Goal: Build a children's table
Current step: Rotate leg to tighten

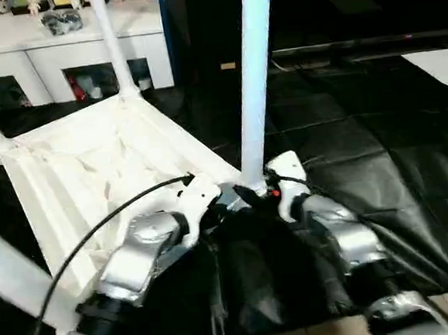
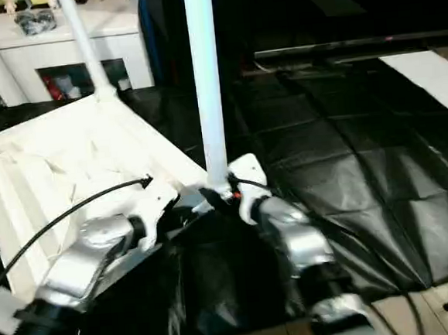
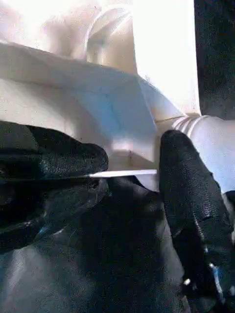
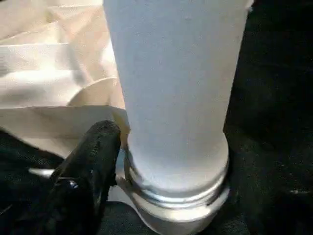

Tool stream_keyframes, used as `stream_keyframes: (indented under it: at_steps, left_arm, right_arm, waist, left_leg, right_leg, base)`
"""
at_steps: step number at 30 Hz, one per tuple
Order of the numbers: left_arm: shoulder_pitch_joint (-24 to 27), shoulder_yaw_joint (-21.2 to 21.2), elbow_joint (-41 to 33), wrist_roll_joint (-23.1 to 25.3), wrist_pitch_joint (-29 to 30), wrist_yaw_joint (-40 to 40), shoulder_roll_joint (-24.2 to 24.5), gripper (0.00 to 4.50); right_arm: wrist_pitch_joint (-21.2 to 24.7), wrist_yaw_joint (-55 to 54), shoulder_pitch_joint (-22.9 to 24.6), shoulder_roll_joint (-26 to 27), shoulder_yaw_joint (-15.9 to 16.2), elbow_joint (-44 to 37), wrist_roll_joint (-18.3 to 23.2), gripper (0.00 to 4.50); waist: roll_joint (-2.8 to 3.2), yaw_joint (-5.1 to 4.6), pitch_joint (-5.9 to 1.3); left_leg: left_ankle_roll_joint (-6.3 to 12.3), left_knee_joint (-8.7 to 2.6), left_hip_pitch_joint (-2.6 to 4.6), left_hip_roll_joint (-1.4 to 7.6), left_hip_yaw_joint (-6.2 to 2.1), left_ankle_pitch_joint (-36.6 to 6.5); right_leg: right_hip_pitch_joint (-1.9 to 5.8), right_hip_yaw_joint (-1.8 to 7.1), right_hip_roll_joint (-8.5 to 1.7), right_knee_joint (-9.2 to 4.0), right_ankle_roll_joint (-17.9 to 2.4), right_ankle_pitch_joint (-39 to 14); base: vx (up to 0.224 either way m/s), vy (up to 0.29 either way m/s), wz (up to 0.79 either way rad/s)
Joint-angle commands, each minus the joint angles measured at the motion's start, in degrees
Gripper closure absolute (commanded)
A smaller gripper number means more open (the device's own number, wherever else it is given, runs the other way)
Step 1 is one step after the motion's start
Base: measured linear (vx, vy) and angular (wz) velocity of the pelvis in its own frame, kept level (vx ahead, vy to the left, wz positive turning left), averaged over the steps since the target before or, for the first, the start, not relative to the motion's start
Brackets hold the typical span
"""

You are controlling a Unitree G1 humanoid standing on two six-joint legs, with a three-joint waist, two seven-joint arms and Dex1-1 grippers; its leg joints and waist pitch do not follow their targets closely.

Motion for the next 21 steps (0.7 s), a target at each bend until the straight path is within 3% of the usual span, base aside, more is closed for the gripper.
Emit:
stream_keyframes:
  at_steps: [1, 4, 7, 9, 13, 15, 18, 21]
  left_arm:
    - [0.38, -2.48, -2.56, -3.88, -3.68, -5.22, -0.76, 4.5]
    - [0.97, -2.1, -3.36, -5.1, -4.03, -8.48, 1.28, 4.5]
    - [1.23, -2.28, -3.88, -5.92, -4.39, -11.98, 3.11, 4.5]
    - [1.31, -2.47, -3.99, -6.21, -4.76, -13.87, 4.21, 4.5]
    - [1.2, -2.67, -3.79, -6.77, -5.19, -16.7, 5.95, 4.5]
    - [1.09, -2.78, -3.86, -7.28, -5.29, -18.45, 7.19, 4.5]
    - [1.07, -2.92, -3.94, -7.77, -5.14, -20.35, 8.26, 4.5]
    - [1.09, -2.98, -4.03, -8.05, -4.97, -21.47, 8.8, 4.5]
  right_arm:
    - [0.7, 5.83, 0.05, -0.92, 3.52, -3.46, 1.18, 0.59]
    - [1.54, 13.48, 1.22, -6.16, 5.34, -6.0, 1.51, 0.59]
    - [1.73, 19.89, 1.64, -9.91, 6.56, -6.95, 1.62, 0.59]
    - [2.04, 23.84, 1.84, -11.92, 7.41, -7.67, 1.97, 0.59]
    - [3.15, 29.59, 2.14, -14.78, 9.58, -9.46, 2.65, 0.59]
    - [2.51, 31.06, 1.89, -15.62, 10.47, -9.29, 2.15, 0.9]
    - [1.59, 32.13, 1.63, -16.13, 11.06, -8.93, 1.6, 0.96]
    - [1.28, 32.72, 1.58, -16.17, 11.02, -8.85, 1.7, 1.33]
  waist:
    - [-0.7, 0.39, -3.28]
    - [-0.42, 1.52, -3.5]
    - [-0.37, 1.87, -3.57]
    - [-0.4, 2.19, -3.41]
    - [-0.37, 2.65, -3.08]
    - [-0.51, 2.6, -2.95]
    - [-0.8, 2.58, -2.92]
    - [-0.69, 2.6, -2.91]
  left_leg:
    - [2.81, -4.55, 0.94, 3.11, -1.47, -14.71]
    - [4.59, -4.15, 1.0, 3.23, -1.23, -10.14]
    - [5.45, -4.0, 1.06, 3.21, -1.2, -8.18]
    - [5.73, -4.08, 1.1, 3.26, -1.17, -9.32]
    - [3.9, -4.45, 1.46, 3.46, -1.2, -12.84]
    - [2.39, -4.65, 1.51, 3.49, -1.3, -15.14]
    - [1.4, -4.74, 1.66, 3.46, -1.3, -16.22]
    - [1.24, -4.78, 1.56, 3.45, -1.36, -16.08]
  right_leg:
    - [1.76, 1.49, -2.26, -4.62, -12.19, -12.84]
    - [2.19, 1.44, -2.22, -3.85, -14.17, -6.54]
    - [2.42, 1.28, -2.11, -3.48, -15.21, -2.98]
    - [2.44, 1.32, -2.2, -3.65, -15.48, -4.52]
    - [2.11, 1.4, -2.18, -4.04, -14.59, -10.17]
    - [1.99, 1.53, -2.33, -4.28, -13.89, -13.31]
    - [1.75, 1.6, -2.32, -4.49, -13.07, -15.2]
    - [1.79, 1.66, -2.39, -4.44, -12.88, -15.45]
  base:
    - [0.0, 0.0, 0.0]
    - [0.0, 0.0, 0.0]
    - [0.0, 0.0, 0.0]
    - [0.0, 0.0, 0.0]
    - [0.0, 0.0, 0.0]
    - [0.0, 0.0, 0.0]
    - [0.0, 0.0, 0.0]
    - [0.0, 0.0, 0.0]
